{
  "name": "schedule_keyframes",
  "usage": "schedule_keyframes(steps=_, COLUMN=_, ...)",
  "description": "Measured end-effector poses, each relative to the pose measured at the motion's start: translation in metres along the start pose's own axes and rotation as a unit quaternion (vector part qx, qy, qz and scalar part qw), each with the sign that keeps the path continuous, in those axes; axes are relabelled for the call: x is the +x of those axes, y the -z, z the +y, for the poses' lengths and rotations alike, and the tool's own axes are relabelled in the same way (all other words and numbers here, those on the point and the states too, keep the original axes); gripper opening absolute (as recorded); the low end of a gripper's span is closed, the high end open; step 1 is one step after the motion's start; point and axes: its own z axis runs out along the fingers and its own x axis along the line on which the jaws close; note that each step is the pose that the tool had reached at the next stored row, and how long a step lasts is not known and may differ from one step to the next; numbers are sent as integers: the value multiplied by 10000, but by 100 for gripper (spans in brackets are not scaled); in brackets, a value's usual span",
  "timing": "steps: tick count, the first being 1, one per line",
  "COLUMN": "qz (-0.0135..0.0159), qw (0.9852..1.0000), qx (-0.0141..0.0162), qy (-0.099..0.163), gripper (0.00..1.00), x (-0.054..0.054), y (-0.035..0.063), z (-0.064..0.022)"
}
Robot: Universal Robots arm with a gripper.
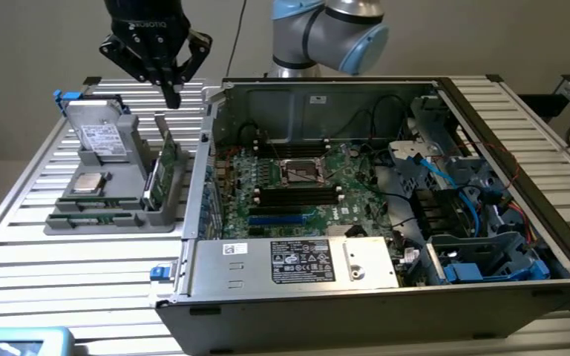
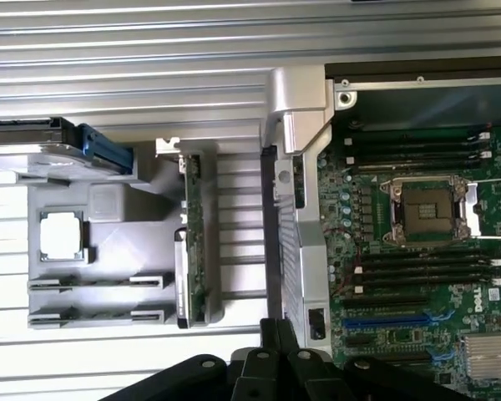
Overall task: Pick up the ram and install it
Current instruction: 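Reach for the ram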
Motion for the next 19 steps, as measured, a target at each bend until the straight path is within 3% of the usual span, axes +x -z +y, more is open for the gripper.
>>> schedule_keyframes(steps=13, qz=2, qw=10000, qx=6, qy=41, gripper=11, x=493, y=0, z=-34)
schedule_keyframes(steps=19, qz=2, qw=10000, qx=12, qy=55, gripper=11, x=664, y=-38, z=-53)
